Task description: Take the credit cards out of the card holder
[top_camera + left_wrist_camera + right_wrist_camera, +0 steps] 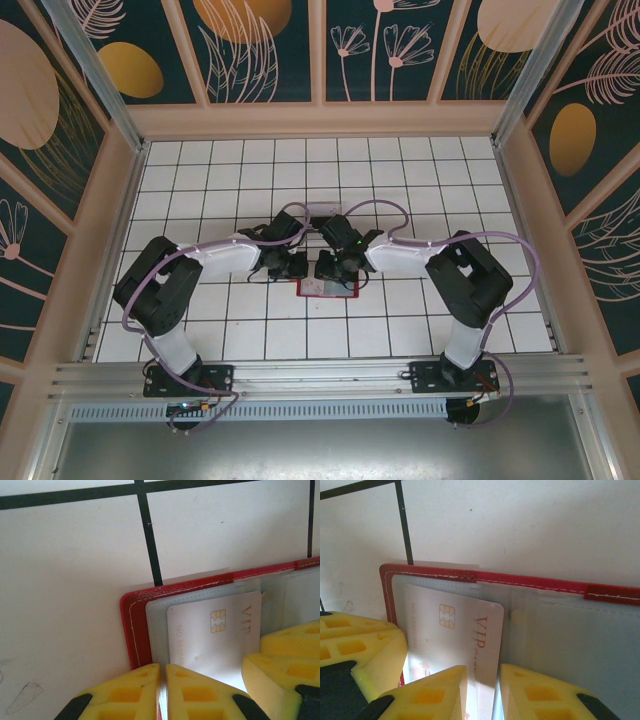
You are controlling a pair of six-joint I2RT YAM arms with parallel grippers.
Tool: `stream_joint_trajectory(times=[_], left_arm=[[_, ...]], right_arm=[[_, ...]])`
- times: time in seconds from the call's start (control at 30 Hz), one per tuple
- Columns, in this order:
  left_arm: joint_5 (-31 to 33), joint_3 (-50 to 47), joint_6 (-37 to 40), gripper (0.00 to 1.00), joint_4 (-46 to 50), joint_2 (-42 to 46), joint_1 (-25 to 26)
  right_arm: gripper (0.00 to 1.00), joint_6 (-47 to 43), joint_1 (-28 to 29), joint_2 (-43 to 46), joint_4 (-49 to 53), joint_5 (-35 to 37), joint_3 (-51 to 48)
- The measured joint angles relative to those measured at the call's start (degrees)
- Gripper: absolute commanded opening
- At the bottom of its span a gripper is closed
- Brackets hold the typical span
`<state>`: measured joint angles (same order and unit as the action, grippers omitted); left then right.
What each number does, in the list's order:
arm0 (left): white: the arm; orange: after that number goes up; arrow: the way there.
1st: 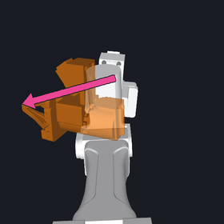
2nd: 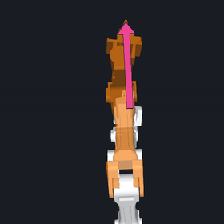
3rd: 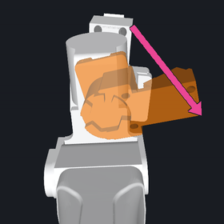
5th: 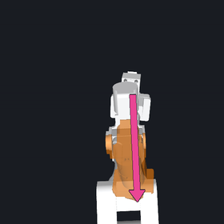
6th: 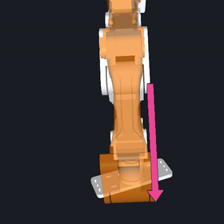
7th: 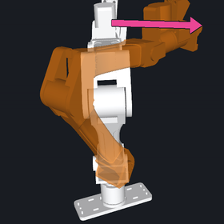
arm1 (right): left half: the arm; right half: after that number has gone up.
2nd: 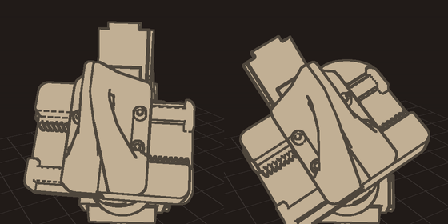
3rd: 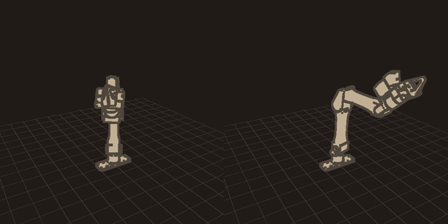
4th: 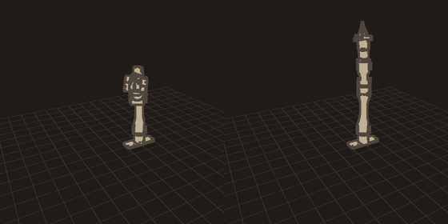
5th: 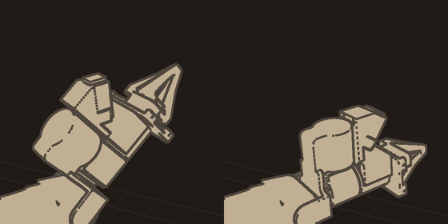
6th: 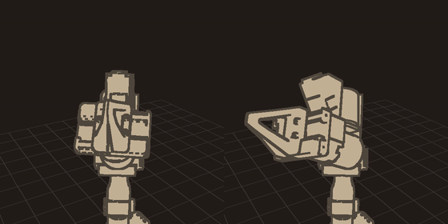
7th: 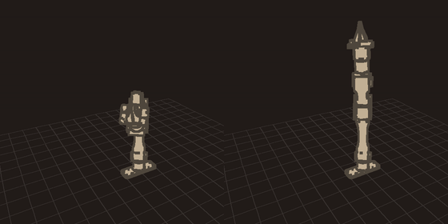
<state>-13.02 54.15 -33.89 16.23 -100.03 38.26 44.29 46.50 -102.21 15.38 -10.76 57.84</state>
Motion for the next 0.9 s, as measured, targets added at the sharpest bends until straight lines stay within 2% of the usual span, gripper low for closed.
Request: stream_joint_trajectory(times=[0.43,0.9], left_arm=[[0.0,0.0,0.0,0.13,0.02,0.0,0.0],[-0.04,0.02,0.0,0.13,0.02,-0.11,0.0]], right_arm=[[0.23,1.27,-0.39,0.48,-4.11,-1.44,-2.47],[0.17,4.5,-3.48,3.98,-22.82,-9.35,-13.94]])
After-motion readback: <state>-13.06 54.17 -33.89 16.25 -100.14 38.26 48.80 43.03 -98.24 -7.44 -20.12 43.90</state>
